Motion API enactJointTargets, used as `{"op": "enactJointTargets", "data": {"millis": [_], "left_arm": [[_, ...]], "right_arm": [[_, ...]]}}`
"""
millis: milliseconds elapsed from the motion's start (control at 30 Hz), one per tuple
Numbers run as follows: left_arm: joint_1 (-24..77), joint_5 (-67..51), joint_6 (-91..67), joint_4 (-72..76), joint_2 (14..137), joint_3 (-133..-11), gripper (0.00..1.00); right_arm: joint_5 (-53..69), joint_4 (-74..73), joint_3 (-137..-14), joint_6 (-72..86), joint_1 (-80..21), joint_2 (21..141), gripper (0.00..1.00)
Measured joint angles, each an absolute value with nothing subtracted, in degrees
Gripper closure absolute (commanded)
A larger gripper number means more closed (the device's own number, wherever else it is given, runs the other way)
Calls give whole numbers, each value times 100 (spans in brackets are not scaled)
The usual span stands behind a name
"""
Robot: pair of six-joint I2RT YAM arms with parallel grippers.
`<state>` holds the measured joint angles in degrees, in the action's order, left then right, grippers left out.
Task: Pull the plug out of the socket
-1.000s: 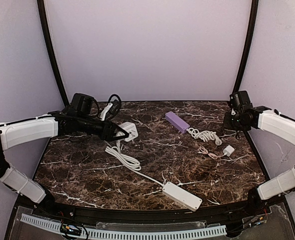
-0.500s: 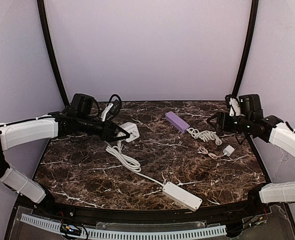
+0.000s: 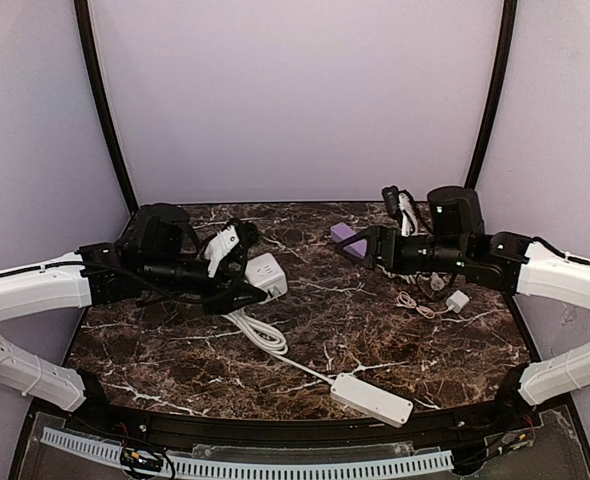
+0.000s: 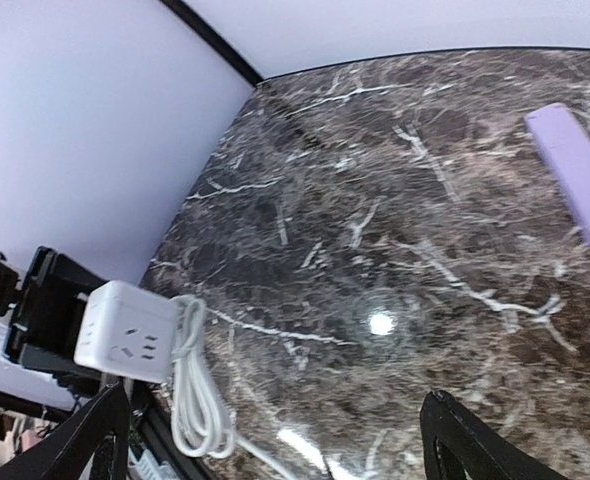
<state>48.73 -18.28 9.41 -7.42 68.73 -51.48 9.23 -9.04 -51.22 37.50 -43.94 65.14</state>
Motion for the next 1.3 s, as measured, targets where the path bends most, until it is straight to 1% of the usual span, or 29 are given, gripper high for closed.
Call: {"op": "enactJointTargets", "data": {"millis": [167,267,533,733,900,967,1067,1167,1267,1300], "left_arm": [[4917,-1409,1393,-679,6855,-5109,99],[4982,-1245,1570,-532,6777,-4958,99],[5170,-1142,1885,-436,6254,-4528,100],[5301,-1050,2005,-266,6145,-4445,99],[5360,-934,2082,-174,6130,-4379,99],[5365,-891,2108,-172,6125,-4364,99],[5369,-827,2145,-130,6119,-4364,98],[5382,-779,2147,-93,6117,-4364,98],[5384,-698,2198,-110,6117,-4348,95],[5387,-674,2215,-113,6117,-4344,85]], "right_arm": [[1219,-161,-5461,4075,-5181,7308,5],[1455,228,-5673,4165,-5470,7732,5],[1940,1037,-6071,4536,-5653,8626,6],[2112,1420,-6112,4910,-5732,9109,11],[2346,1702,-6237,5151,-5843,9400,18],[2425,1800,-6250,5223,-5863,9430,24],[2443,1885,-6292,5371,-5865,9463,37],[2416,1940,-6302,5481,-5848,9555,55],[2469,2014,-6305,5564,-5826,9636,80],[2477,2014,-6305,5618,-5815,9653,89]]}}
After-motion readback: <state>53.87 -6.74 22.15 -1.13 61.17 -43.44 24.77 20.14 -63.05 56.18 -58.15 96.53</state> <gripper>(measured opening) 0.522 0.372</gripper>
